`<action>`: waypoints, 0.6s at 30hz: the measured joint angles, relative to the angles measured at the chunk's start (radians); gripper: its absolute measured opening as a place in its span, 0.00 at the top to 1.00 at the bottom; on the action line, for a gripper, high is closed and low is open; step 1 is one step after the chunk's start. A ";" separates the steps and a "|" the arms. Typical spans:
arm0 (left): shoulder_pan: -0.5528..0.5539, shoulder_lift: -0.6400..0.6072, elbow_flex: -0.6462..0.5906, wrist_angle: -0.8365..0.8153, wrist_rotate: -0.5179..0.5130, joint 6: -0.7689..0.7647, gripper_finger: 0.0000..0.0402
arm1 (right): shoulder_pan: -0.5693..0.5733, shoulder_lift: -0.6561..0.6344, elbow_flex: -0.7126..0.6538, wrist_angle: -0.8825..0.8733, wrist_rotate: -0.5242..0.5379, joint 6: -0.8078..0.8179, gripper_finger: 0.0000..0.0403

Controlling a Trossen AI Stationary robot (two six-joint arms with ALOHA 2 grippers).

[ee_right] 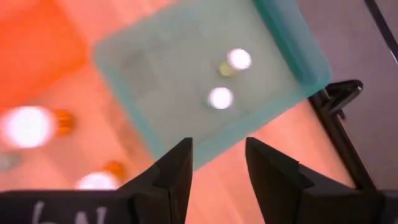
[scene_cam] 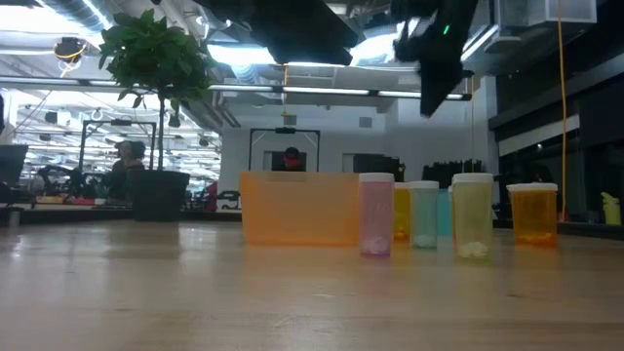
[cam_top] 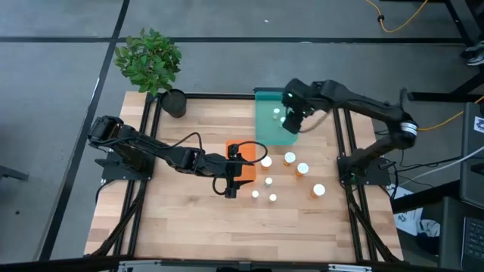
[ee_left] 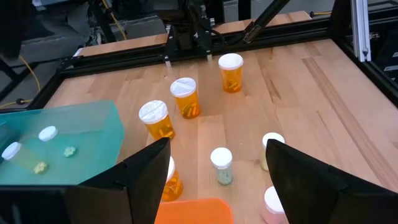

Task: Pick and place medicine bottles into bin by pill shape (circle, oval)
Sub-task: Put the yellow tablet bottle into the green bin

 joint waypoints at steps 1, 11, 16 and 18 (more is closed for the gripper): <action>0.000 0.000 0.000 0.000 0.000 0.000 0.36 | 0.022 -0.028 -0.004 -0.016 0.000 0.022 0.64; 0.000 0.000 0.000 0.000 0.000 0.000 0.36 | 0.299 -0.215 -0.006 -0.148 -0.001 0.283 0.65; 0.000 0.000 0.000 0.000 0.000 0.000 0.36 | 0.508 -0.221 -0.008 -0.145 -0.005 0.349 0.65; 0.000 0.000 0.000 0.000 0.000 0.000 0.36 | 0.583 -0.214 -0.008 -0.146 0.014 0.386 0.65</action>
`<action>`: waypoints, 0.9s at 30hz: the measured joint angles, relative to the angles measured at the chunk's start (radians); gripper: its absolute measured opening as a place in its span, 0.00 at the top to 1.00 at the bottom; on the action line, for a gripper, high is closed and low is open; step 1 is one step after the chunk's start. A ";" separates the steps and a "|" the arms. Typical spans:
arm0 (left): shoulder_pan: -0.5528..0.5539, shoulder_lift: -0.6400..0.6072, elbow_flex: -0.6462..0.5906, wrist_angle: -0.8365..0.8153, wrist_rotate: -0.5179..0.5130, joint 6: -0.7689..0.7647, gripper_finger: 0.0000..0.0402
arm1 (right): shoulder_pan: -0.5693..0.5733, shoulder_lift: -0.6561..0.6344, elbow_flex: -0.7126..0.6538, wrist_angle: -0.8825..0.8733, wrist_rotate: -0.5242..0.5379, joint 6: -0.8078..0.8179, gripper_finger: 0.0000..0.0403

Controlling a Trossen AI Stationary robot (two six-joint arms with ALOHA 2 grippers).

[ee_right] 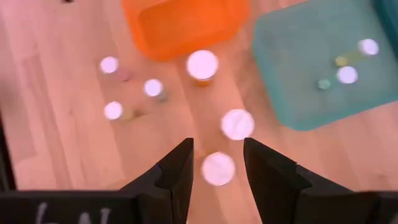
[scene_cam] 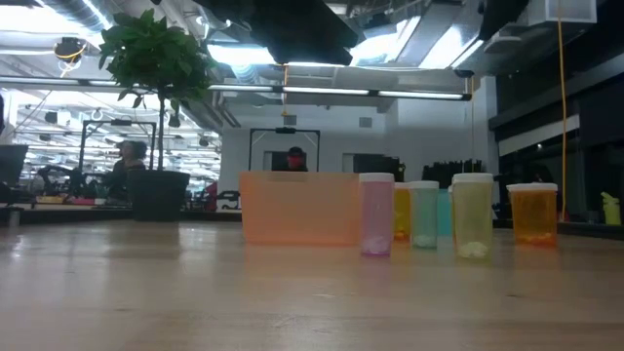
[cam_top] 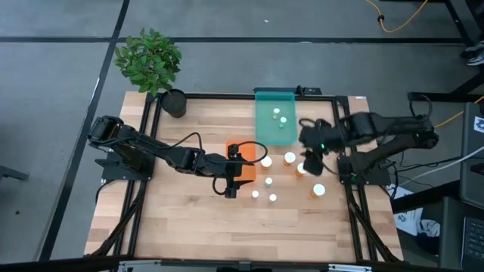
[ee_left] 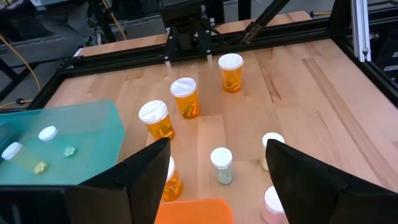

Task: Pick and place medicine bottles into bin by pill shape (circle, oval)
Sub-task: Put the yellow tablet bottle into the green bin

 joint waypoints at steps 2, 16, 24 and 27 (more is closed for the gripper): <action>0.000 0.000 0.000 0.000 0.000 0.000 0.36 | 0.066 0.010 0.000 -0.002 0.039 0.037 0.65; 0.000 0.000 0.000 0.000 0.000 0.000 0.36 | 0.228 0.062 0.000 0.084 0.160 0.029 0.65; 0.000 0.000 0.000 0.000 0.000 0.001 0.36 | 0.227 0.118 0.000 0.109 0.152 0.007 0.53; 0.000 0.000 0.000 0.000 0.000 0.000 0.36 | 0.227 0.150 0.000 0.112 0.152 0.005 0.43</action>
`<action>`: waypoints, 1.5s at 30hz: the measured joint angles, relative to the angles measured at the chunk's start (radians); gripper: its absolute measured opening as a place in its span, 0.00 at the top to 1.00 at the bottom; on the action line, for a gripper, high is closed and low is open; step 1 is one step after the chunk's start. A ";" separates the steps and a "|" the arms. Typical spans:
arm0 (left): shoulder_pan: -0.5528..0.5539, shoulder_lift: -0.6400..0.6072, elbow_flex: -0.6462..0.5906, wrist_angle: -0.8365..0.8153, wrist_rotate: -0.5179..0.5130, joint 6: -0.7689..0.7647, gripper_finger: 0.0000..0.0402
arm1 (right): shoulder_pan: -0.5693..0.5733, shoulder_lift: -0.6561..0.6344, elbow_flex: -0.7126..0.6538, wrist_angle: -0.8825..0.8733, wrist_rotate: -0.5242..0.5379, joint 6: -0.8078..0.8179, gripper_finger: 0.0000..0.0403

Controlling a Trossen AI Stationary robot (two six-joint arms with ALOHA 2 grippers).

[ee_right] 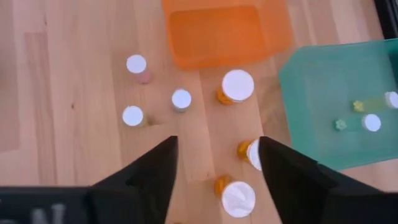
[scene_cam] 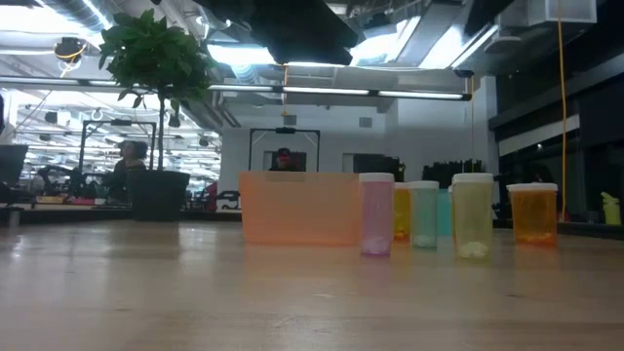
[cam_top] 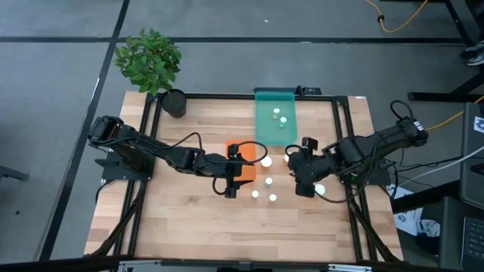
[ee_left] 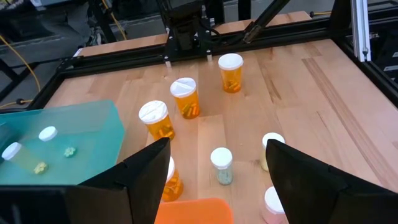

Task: Pick and place medicine bottles into bin by pill shape (circle, oval)
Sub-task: Put the yellow tablet bottle into the green bin

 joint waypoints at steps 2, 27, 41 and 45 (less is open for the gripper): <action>0.000 0.000 0.000 0.000 0.000 0.000 0.36 | 0.000 0.023 0.000 0.006 0.000 0.006 0.38; 0.000 0.000 0.000 0.000 0.000 0.000 0.36 | 0.128 0.364 -0.072 0.183 -0.153 -0.228 0.32; 0.000 0.000 0.000 0.000 0.000 0.000 0.36 | 0.089 0.354 -0.254 0.467 -0.097 -0.293 0.32; 0.000 0.000 0.000 0.001 0.000 0.000 0.36 | 0.073 0.354 -0.262 0.464 -0.088 -0.285 0.32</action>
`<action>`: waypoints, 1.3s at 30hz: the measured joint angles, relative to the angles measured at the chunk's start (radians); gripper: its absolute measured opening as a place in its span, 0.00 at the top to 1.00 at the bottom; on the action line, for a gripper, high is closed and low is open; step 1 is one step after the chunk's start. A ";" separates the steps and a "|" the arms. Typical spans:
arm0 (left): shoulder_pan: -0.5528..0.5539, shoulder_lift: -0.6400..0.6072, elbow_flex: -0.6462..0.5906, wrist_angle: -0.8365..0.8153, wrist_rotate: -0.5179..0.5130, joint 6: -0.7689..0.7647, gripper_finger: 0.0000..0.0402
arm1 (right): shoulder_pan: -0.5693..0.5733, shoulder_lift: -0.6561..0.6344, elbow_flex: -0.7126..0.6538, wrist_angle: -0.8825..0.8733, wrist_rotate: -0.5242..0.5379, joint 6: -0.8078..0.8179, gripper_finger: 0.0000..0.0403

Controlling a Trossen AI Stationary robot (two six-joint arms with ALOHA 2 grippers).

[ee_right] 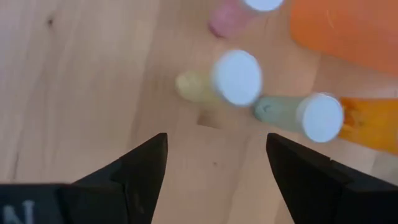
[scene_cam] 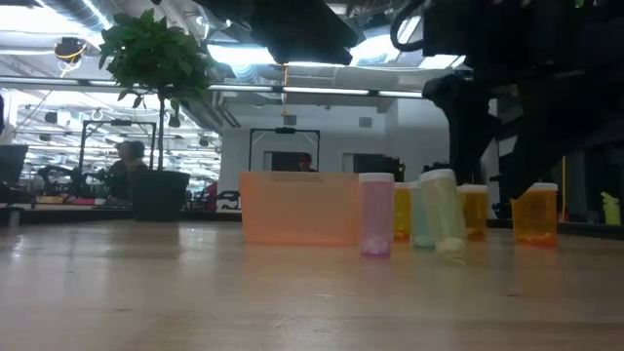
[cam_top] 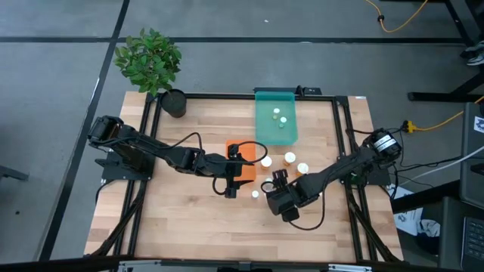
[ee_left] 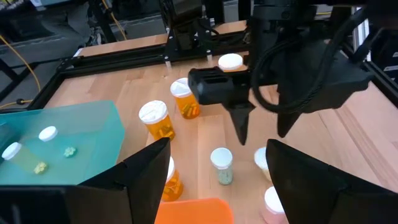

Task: Pick and place medicine bottles into bin by pill shape (circle, oval)
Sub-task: Put the yellow tablet bottle into the green bin

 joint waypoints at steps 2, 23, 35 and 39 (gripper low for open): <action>0.000 0.000 0.000 0.000 0.000 0.000 0.36 | 0.000 0.000 0.004 -0.001 0.000 0.005 0.32; 0.000 0.000 0.000 0.000 0.000 0.000 0.36 | 0.001 0.000 0.017 0.103 -0.033 -0.054 0.32; 0.000 0.000 0.000 0.000 0.000 0.000 0.36 | -0.008 0.034 0.017 0.155 -0.034 -0.090 0.32; 0.000 0.000 0.000 0.000 0.000 0.000 0.36 | -0.018 0.050 0.017 0.176 -0.033 -0.114 0.32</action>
